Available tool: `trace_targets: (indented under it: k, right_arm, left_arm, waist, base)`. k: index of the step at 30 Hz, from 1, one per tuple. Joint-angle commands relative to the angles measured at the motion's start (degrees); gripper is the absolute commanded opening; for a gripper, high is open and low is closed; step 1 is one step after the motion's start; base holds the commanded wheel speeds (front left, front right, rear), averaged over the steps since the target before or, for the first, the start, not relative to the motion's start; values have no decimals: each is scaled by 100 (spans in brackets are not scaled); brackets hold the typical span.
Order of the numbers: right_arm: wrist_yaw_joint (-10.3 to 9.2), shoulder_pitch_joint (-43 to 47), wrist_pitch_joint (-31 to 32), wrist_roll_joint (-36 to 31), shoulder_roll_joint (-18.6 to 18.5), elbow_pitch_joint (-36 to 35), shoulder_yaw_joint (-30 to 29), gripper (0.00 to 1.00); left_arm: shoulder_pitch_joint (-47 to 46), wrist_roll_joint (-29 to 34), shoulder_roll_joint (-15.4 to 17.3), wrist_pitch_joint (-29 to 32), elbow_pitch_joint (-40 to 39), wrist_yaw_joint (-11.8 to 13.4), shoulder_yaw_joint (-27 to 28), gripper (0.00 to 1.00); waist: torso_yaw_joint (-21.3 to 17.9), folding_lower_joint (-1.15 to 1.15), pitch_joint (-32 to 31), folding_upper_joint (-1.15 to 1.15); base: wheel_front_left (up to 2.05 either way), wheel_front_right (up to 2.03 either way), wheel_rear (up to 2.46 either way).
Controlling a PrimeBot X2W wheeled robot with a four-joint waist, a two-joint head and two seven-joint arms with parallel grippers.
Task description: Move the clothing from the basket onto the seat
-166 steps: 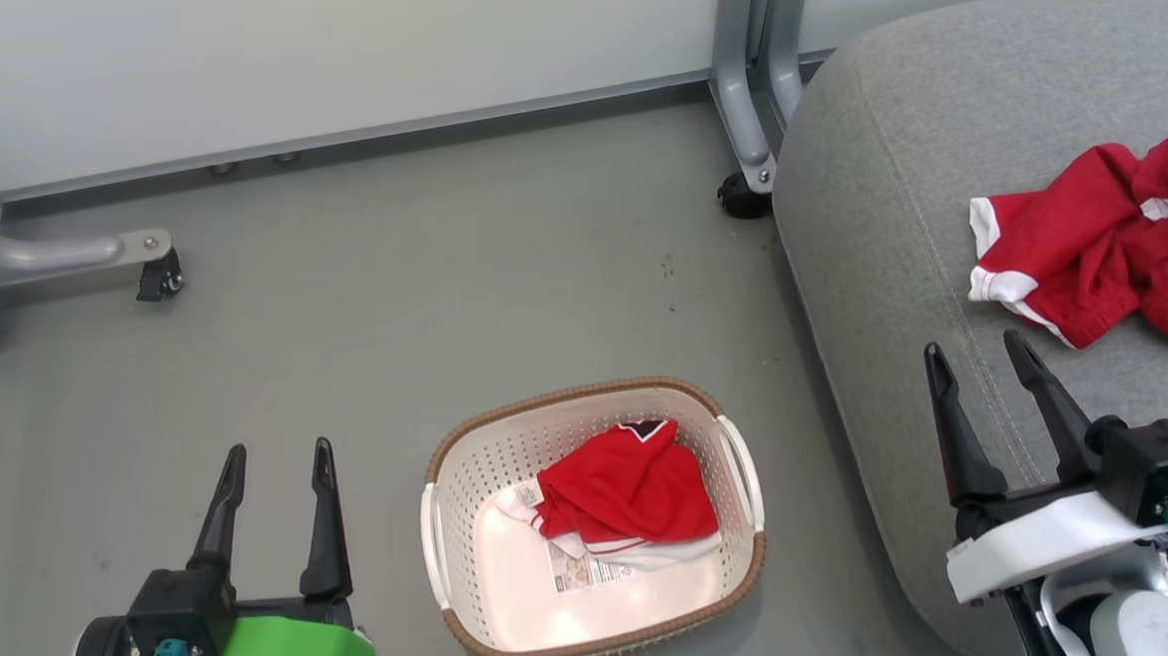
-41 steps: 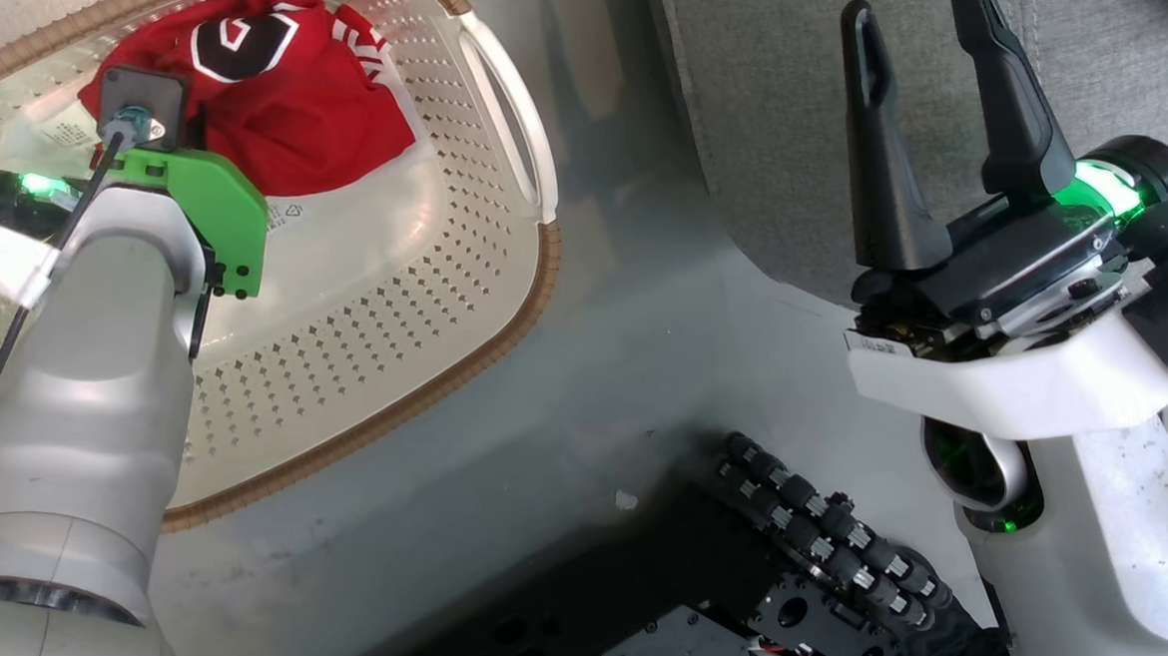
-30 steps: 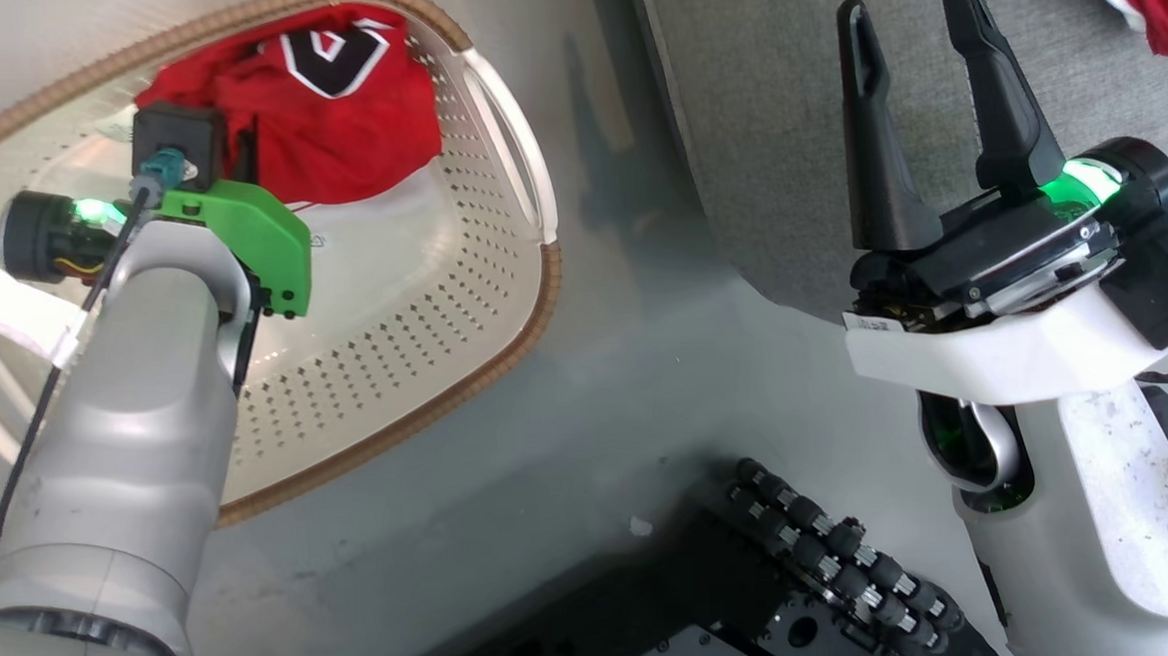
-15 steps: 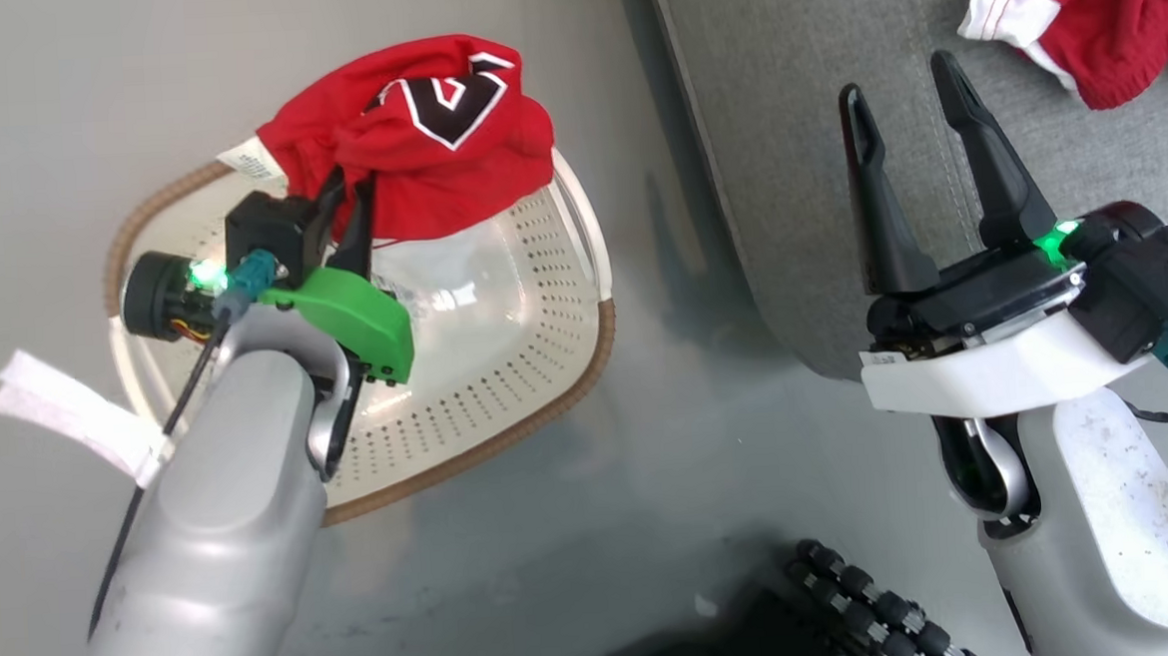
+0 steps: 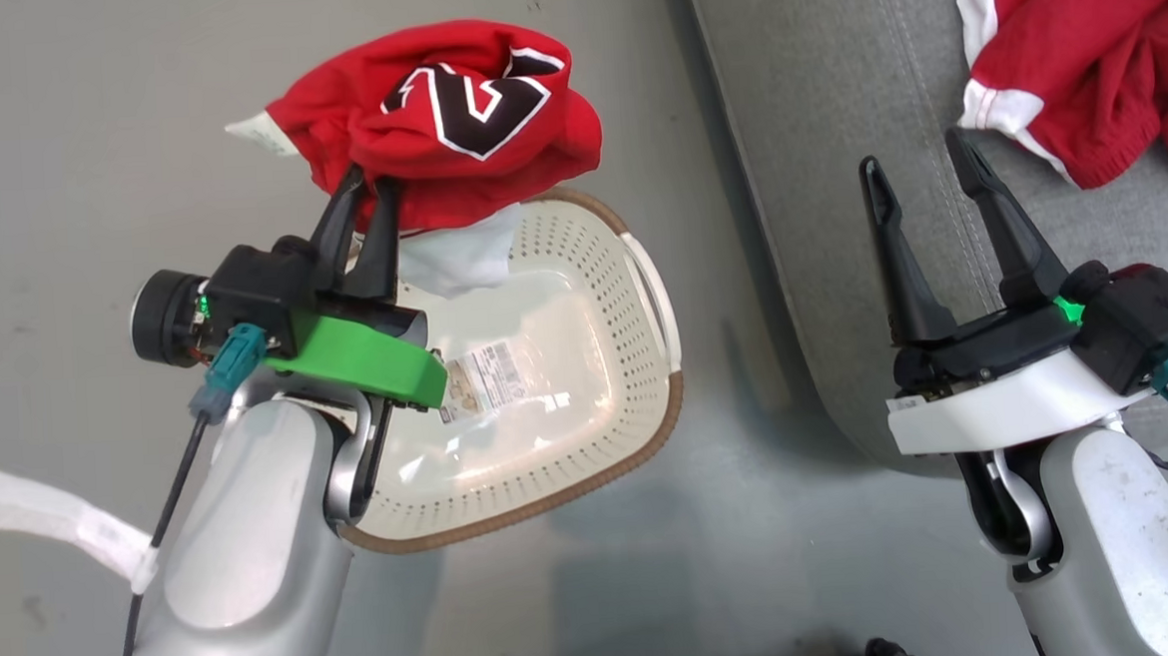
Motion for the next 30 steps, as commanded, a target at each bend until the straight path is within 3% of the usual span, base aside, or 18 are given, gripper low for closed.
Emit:
trace_targets:
  k: [1,14,30]
  right_arm:
    - [-2,113,35,-39,-19,-14,-15,100]
    - [-2,560,321,-42,28,-72,-49,100]
    - [-2,1261,727,-64,78,-310,68,100]
  left_arm:
    - [141,48,-33,-20,-202,4,76,0]
    - [981,205,-201,-13,-2014,-149,565,0]
    - [2189,166,-176,-13,-2722,-166,608,0]
  waist:
    - [370,0,-479,0]
    - [623,0,-1312,0]
    - [633,0,-2188,0]
  base:
    - [0,0,0]
    - [0,0,0]
    - [0,0,0]
